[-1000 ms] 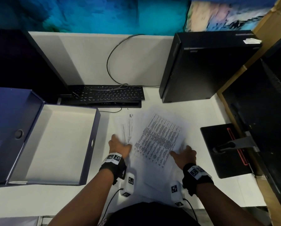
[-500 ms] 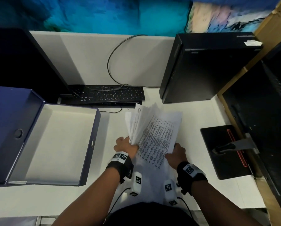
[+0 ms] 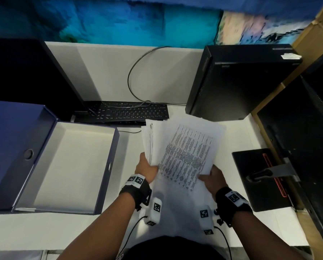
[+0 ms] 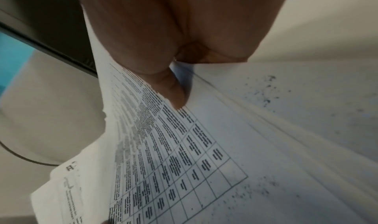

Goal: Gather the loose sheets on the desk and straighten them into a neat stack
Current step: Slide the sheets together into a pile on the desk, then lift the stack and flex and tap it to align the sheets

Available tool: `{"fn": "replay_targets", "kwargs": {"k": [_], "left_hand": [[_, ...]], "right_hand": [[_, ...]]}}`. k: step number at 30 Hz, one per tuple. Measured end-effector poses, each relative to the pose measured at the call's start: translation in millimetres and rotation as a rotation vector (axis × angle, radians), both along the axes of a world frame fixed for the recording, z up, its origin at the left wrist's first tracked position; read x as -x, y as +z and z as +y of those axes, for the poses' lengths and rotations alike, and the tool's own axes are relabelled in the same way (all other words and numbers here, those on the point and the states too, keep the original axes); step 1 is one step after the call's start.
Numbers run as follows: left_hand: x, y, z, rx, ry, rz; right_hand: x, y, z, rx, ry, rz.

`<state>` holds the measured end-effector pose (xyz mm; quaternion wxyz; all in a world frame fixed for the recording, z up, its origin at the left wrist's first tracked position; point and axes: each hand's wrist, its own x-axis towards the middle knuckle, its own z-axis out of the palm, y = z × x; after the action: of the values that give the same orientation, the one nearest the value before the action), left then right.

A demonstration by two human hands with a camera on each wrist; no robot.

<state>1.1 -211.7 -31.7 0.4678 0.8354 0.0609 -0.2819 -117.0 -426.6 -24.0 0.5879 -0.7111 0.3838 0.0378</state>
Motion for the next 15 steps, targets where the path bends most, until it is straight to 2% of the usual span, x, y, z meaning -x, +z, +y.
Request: {"fn": "replay_targets", "kwargs": {"k": [3, 8, 11, 15], "left_hand": [[-17.2, 27.1, -1.5, 0.173, 0.061, -0.087], [-32.5, 97.7, -5.4, 0.562, 0.16, -0.211], [-22.8, 114.9, -1.8, 0.639, 0.156, -0.221], [-11.7, 108.1, 0.3, 0.627, 0.135, -0.197]], "right_hand": [[-15.2, 25.1, -3.8, -0.018, -0.107, -0.126], [-37.7, 74.0, -8.0, -0.037, -0.218, -0.356], [-37.2, 82.2, -1.4, 0.009, -0.185, -0.415], [-30.7, 80.4, 8.0, 0.048, -0.156, -0.456]]}}
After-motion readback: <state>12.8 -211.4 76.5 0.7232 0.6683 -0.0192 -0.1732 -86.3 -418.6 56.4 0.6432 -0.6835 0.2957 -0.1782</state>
